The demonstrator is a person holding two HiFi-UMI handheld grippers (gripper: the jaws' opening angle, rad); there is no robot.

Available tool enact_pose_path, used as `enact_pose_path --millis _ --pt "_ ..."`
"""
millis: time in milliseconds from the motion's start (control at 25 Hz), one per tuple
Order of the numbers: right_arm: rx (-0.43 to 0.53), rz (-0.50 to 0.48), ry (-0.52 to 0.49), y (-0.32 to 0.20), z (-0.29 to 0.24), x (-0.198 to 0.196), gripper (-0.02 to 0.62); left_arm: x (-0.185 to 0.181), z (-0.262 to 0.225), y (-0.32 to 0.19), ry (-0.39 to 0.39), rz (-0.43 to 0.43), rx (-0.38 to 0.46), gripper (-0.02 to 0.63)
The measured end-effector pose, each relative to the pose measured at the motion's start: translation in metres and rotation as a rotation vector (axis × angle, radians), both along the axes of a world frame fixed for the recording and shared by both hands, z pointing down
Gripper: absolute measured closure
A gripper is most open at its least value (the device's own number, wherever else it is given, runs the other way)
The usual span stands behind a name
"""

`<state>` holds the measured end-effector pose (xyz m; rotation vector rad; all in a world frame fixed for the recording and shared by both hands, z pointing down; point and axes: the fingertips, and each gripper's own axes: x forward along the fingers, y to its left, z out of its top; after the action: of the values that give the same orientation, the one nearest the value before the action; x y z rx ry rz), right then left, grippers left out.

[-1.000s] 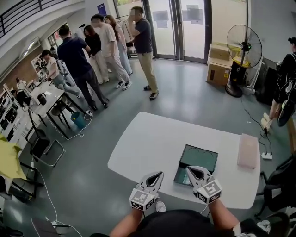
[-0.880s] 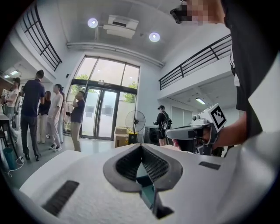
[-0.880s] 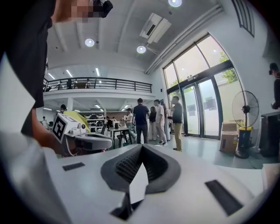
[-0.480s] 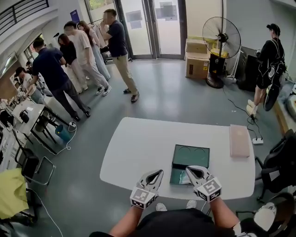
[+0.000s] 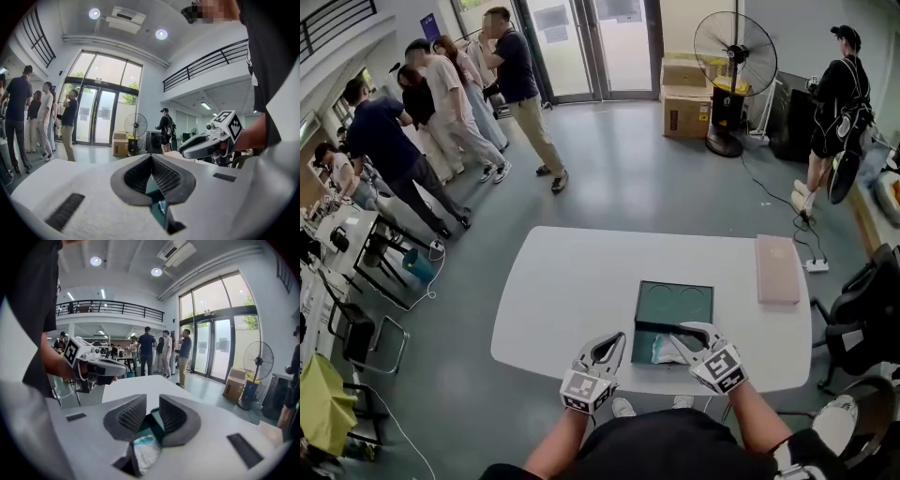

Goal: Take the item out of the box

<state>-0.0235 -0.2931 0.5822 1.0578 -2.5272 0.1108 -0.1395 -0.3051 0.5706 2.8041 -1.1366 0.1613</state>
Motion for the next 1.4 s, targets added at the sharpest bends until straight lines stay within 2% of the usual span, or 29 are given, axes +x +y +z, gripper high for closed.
enact_pose_path --millis 160,280,480,1040,1200,1400 --pt "-0.037 -0.043 0.094 -0.001 0.021 0.005 0.485 0.001 0.006 -0.002 -0.009 -0.007 -0.019 0.597" --pt "-0.084 -0.101 0.187 0.003 0.046 0.004 0.453 -0.001 0.013 0.000 -0.007 -0.019 -0.031 0.597" --pt "-0.149 -0.199 0.330 0.007 0.085 0.005 0.437 0.001 0.025 0.005 -0.012 -0.037 -0.052 0.597" --pt "-0.365 -0.387 0.598 0.013 0.193 0.005 0.411 -0.013 0.046 0.015 -0.030 -0.105 -0.098 0.597" --pt "-0.400 -0.438 0.649 0.013 0.208 0.002 0.399 -0.023 0.049 0.016 -0.028 -0.128 -0.108 0.597" --pt "-0.435 -0.452 0.692 0.012 0.219 0.000 0.414 -0.030 0.051 0.017 -0.031 -0.150 -0.118 0.597"
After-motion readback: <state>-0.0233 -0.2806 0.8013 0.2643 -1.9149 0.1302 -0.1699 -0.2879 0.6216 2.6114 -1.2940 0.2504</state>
